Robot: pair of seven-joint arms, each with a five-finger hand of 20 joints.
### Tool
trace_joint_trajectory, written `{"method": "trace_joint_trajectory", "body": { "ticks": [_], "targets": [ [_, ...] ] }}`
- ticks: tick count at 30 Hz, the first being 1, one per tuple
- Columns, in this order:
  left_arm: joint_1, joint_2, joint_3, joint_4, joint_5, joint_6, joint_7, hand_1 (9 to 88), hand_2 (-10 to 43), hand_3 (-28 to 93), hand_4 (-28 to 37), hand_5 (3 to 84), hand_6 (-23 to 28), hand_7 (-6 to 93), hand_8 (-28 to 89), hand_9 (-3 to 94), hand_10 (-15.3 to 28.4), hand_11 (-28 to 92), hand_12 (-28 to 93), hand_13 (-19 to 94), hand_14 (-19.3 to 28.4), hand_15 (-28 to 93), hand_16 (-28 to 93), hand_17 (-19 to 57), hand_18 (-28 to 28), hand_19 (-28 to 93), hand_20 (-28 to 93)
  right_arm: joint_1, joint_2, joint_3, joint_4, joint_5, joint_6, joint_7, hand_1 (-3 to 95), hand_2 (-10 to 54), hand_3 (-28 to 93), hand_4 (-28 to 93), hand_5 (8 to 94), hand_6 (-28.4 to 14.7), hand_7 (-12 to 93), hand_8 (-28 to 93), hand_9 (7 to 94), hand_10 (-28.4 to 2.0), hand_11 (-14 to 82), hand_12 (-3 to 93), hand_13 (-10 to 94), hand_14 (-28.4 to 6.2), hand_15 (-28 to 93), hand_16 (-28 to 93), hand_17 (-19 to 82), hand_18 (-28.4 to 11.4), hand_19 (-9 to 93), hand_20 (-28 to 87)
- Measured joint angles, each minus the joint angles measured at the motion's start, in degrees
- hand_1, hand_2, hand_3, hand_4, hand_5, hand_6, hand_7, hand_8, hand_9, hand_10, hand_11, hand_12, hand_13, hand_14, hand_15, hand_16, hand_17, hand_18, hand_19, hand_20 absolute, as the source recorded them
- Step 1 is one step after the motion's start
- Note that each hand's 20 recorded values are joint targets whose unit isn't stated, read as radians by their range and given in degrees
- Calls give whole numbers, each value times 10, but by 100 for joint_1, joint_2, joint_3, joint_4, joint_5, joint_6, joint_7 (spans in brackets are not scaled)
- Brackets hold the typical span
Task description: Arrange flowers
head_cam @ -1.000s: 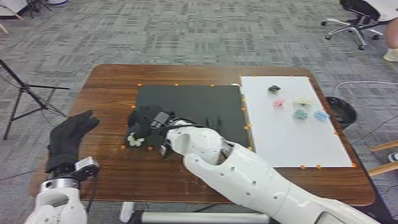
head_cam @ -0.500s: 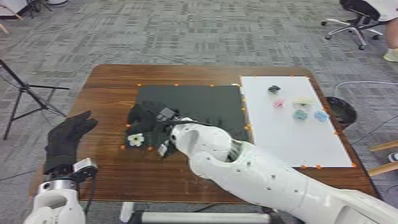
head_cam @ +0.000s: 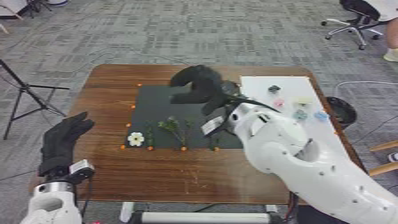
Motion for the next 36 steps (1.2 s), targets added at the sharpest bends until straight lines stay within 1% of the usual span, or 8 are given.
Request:
{"method": "trace_joint_trajectory", "body": {
  "ticks": [4,9,13,18,22,26,30,36],
  "targets": [
    [35,0,1,-10,0,1,0,224,138,711,-283,541,11,165,-76,557,143,218,147,464,172,176,24,113,114,72,212,-532,621,1058,-22,-186,460,0,348,-81,643,-115,574,-29,132,-60,599,-146,83,153,685,-124,391,289,358,-198,703,479],
    [43,-21,11,-11,9,1,5,230,102,717,-283,538,11,165,-76,556,143,219,147,463,173,176,25,113,114,72,212,-1154,1062,2112,477,-1219,966,-9,354,-93,652,-119,574,-25,142,-63,595,-143,83,159,686,-119,394,290,362,-192,703,498],
    [60,-36,11,-21,34,1,16,232,100,713,-283,538,11,165,-76,556,143,219,147,464,172,176,25,113,113,72,212,-1597,1102,2806,957,-1681,1026,-4,355,-95,653,-121,570,-24,147,-64,584,-142,82,160,692,-114,410,296,370,-193,726,512],
    [93,-60,8,-59,89,17,34,232,103,711,-283,539,12,167,-76,556,143,219,147,463,172,176,25,112,114,72,212,-2240,1095,3448,1055,-1636,1020,91,357,-95,653,-125,567,-24,150,-65,584,-141,83,162,699,-112,425,298,375,-193,739,520],
    [126,-88,7,-86,104,29,49,232,103,712,-283,540,13,165,-77,556,143,219,146,463,173,176,25,112,113,72,212,-2669,1069,3669,1181,-1695,1010,111,361,-95,657,-128,568,-23,153,-66,584,-141,85,163,705,-111,443,300,381,-192,748,524],
    [143,-104,7,-99,107,35,54,230,102,713,-283,540,12,165,-76,556,143,220,146,463,172,176,25,112,113,72,212,-2926,970,3700,1455,-1806,957,163,367,-95,658,-130,567,-22,157,-68,590,-141,91,166,709,-109,452,299,383,-192,754,526],
    [143,-109,10,-105,109,38,56,229,101,716,-283,540,12,166,-76,556,143,220,147,464,172,177,26,112,113,72,212,-3053,861,3692,1659,-1876,826,222,368,-95,658,-133,568,-21,160,-68,594,-141,95,168,712,-106,458,297,385,-192,757,527],
    [141,-111,23,-116,111,40,56,229,99,717,-283,539,12,166,-76,556,143,220,146,464,172,177,25,112,113,71,212,-3050,791,3578,1757,-1942,705,303,372,-95,658,-134,575,-20,163,-70,607,-140,104,171,715,-107,462,298,386,-191,758,527]
  ]
}}
